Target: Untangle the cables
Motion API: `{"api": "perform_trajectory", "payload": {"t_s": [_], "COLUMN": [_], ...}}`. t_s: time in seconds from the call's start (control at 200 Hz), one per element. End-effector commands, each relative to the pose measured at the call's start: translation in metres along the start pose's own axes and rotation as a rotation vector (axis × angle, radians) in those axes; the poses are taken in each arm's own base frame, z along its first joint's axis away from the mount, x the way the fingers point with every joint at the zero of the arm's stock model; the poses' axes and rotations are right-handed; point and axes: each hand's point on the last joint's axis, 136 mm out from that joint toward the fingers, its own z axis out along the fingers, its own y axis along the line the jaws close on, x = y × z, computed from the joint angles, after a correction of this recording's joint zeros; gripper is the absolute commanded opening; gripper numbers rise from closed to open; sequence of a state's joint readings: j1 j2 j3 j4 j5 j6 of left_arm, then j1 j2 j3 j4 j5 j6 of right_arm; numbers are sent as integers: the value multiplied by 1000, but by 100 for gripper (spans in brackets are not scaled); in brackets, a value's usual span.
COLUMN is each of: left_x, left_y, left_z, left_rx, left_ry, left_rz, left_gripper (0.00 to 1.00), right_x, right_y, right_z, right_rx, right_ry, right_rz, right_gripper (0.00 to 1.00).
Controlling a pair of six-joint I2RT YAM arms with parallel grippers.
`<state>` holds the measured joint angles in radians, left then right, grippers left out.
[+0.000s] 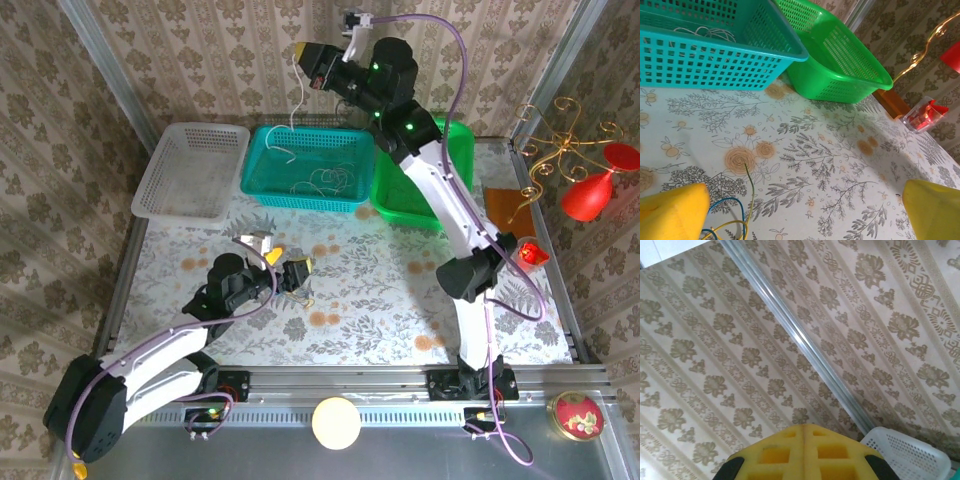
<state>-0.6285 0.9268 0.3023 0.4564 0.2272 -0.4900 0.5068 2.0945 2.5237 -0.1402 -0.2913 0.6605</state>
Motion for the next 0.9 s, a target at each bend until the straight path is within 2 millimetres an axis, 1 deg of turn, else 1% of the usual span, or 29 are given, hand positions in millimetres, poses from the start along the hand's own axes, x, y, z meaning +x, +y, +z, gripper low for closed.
{"api": "perform_trajectory", "payload": {"t_s": [0.0,0.09,0.14,0.18,0.195,0.225,0.27,0.275,0.29,0.325,0.395,0.47,0.505,0.565,0.615,0.67,0.715,0.77,0.82,0.865,0.875,0.895], "left_x": [-14,-21,-25,-27,-28,-29,-32,-32,-34,-35,-39,-44,-48,-54,-57,-61,-64,-66,-66,-66,-65,-65], "left_y": [-2,-2,-2,0,0,0,2,2,2,3,2,1,0,-1,-1,1,3,5,8,10,11,12], "left_z": [-6,-10,-12,-14,-15,-17,-19,-19,-20,-21,-24,-26,-27,-29,-31,-34,-36,-38,-39,-40,-40,-40], "left_rx": [-9,-18,-21,-29,-32,-36,-46,-48,-49,-61,-69,-78,-81,-86,-99,-121,-138,-151,-164,-172,-175,-179], "left_ry": [-22,-35,-43,-49,-51,-54,-60,-59,-61,-60,-54,-48,-46,-43,-32,-24,-19,-8,-1,4,9,13], "left_rz": [-5,-14,-22,-30,-33,-40,-49,-50,-53,-62,-68,-76,-79,-86,-96,-110,-126,-142,-158,-169,-172,-175], "left_gripper": [100,100,100,100,100,100,100,100,100,100,100,100,100,100,100,100,100,100,100,100,100,100], "right_x": [4,21,34,49,52,67,82,87,94,107,142,175,189,206,209,206,200,187,180,167,171,167], "right_y": [-14,-38,-54,-70,-72,-85,-96,-101,-106,-116,-142,-166,-175,-188,-191,-186,-179,-162,-153,-140,-142,-137], "right_z": [10,22,28,34,35,39,42,43,44,46,48,45,43,35,28,19,13,5,-5,-14,-16,-21], "right_rx": [6,36,56,80,84,102,118,124,131,146,183,226,244,278,299,311,309,292,286,276,281,280], "right_ry": [-1,23,47,80,86,119,154,166,182,213,293,374,412,480,519,545,553,543,534,508,514,506], "right_rz": [-40,-46,-48,-47,-48,-49,-51,-49,-49,-46,-34,-27,-26,-26,-41,-58,-75,-95,-104,-113,-109,-110], "right_gripper": [0,0,0,0,0,0,0,0,0,0,0,0,6,25,39,46,49,51,53,53,53,53]}}
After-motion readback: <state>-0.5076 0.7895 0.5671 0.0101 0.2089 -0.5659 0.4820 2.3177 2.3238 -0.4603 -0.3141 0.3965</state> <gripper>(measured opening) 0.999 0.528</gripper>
